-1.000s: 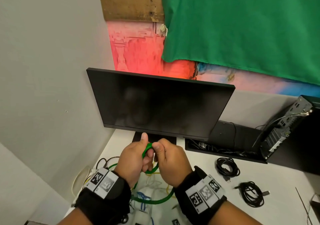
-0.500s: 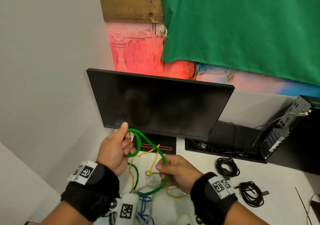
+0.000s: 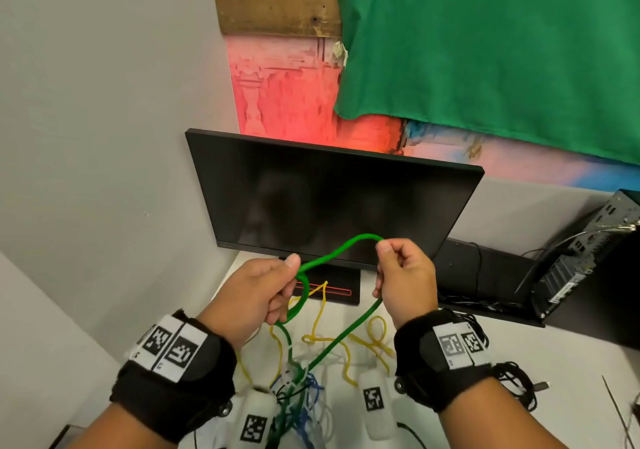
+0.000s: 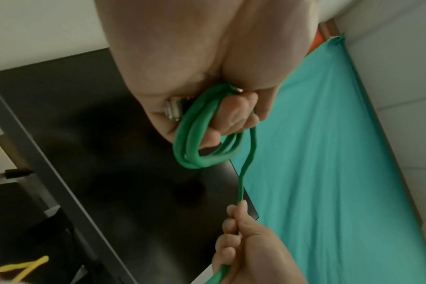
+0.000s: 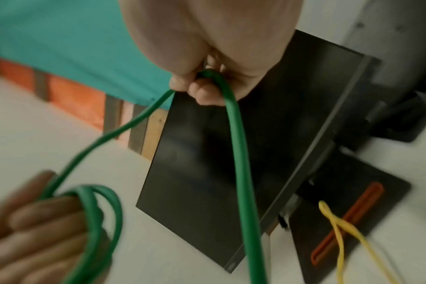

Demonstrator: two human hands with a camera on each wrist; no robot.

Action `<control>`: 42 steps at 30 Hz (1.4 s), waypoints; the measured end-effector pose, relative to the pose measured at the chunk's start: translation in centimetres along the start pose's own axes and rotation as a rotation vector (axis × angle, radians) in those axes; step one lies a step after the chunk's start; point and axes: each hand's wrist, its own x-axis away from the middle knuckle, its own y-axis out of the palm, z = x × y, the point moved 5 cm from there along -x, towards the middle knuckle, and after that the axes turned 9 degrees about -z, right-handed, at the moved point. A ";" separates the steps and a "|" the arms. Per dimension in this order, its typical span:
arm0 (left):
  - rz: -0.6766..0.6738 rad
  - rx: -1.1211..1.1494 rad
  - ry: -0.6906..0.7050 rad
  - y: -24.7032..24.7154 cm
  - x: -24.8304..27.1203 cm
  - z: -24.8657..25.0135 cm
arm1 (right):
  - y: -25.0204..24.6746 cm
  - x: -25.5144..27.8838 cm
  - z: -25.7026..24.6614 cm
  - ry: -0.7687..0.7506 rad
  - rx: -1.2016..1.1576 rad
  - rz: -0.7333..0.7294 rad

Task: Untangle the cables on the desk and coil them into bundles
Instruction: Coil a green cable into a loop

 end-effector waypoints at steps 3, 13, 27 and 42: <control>0.084 0.352 0.086 -1.1 -0.2 1.3 | 1.4 -0.2 1.0 0.171 -0.033 -0.292; 0.181 -0.293 0.035 -3.5 -0.7 -1.3 | 6.1 5.1 4.0 0.555 0.011 -0.842; 0.138 -0.292 -0.109 -0.4 -1.4 -4.9 | 7.4 7.3 1.5 0.083 0.347 -0.776; 0.026 -0.733 -0.368 -3.9 0.3 -3.4 | -4.3 5.9 -1.7 0.060 0.616 -0.309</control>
